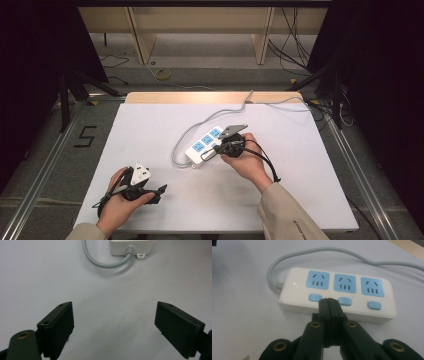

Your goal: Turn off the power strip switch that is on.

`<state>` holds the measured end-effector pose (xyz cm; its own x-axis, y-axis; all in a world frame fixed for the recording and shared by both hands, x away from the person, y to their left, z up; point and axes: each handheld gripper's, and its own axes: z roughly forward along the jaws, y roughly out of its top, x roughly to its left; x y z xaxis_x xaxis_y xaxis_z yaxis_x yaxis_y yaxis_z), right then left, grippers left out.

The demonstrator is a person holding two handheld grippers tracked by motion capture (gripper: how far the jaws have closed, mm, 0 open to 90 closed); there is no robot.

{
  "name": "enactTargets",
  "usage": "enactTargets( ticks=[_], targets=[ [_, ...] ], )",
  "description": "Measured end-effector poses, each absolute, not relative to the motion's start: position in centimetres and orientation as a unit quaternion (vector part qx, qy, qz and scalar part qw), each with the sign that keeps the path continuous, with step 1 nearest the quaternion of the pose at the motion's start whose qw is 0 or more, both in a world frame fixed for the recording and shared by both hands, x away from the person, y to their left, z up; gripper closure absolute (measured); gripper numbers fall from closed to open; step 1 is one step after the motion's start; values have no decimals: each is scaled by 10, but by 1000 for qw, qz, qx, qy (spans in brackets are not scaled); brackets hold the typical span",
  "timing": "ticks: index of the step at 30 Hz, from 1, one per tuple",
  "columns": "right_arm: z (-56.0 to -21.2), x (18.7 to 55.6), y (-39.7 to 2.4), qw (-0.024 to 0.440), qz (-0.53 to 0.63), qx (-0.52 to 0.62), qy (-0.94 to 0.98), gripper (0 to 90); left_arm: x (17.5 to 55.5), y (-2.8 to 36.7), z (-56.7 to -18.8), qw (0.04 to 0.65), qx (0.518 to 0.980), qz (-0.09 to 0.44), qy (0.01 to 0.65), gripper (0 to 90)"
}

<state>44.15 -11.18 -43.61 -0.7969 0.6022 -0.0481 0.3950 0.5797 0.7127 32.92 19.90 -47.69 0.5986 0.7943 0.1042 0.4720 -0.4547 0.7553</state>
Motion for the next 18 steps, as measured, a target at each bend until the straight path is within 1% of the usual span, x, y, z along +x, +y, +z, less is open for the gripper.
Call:
enactTargets(
  ticks=[18],
  targets=[
    [-435, 455, -103, 138, 339, 283, 887, 900, 329, 200, -476, 349, 822, 230, 386, 153]
  ],
)
